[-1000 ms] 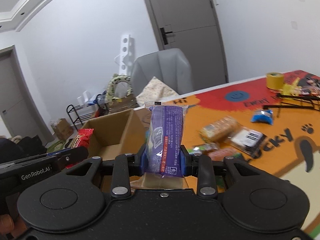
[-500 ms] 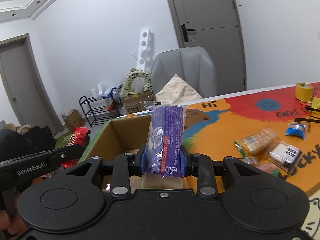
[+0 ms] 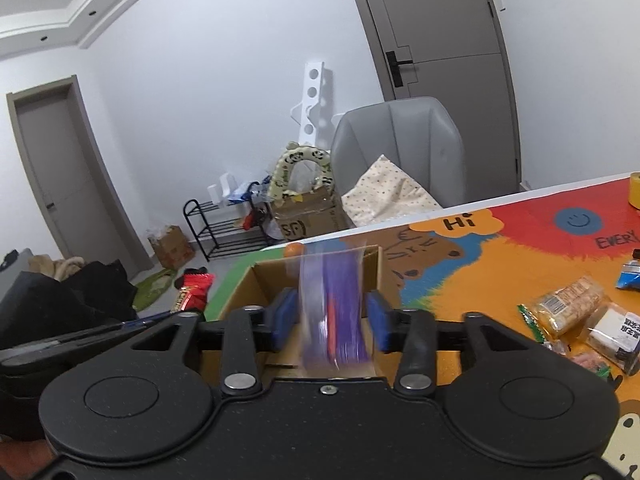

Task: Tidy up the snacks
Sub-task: 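Open both tools to drop the red and purple bars into the box, then move both open tools back toward the remaining snacks on the mat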

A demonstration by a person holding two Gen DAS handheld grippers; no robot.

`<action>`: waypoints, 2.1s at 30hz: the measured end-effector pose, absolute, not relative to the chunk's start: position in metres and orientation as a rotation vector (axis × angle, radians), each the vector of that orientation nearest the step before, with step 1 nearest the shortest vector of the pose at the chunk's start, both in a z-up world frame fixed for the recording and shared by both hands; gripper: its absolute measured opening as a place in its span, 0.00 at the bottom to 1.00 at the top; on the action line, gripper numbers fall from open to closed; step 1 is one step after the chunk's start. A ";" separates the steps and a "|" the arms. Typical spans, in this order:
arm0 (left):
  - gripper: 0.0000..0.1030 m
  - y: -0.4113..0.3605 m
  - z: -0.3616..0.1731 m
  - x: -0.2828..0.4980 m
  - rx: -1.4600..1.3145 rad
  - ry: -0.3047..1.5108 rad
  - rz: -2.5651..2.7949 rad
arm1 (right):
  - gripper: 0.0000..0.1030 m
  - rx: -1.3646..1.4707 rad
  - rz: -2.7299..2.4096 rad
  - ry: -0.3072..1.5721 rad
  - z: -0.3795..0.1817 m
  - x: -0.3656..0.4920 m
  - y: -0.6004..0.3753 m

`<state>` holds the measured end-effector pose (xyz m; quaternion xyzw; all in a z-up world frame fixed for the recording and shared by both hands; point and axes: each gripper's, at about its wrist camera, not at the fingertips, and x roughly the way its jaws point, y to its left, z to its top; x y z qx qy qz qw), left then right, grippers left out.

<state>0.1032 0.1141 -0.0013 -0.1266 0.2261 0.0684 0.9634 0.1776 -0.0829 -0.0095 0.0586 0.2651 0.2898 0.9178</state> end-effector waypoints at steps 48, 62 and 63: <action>0.88 0.009 -0.016 0.113 -0.163 0.560 0.057 | 0.95 0.294 0.346 0.565 -0.040 0.150 -0.234; 0.89 -0.039 -0.018 0.122 -0.147 0.550 0.012 | 0.99 0.299 0.290 0.562 -0.045 0.150 -0.283; 0.89 -0.042 -0.018 0.124 -0.144 0.550 0.009 | 0.99 0.301 0.285 0.562 -0.046 0.151 -0.286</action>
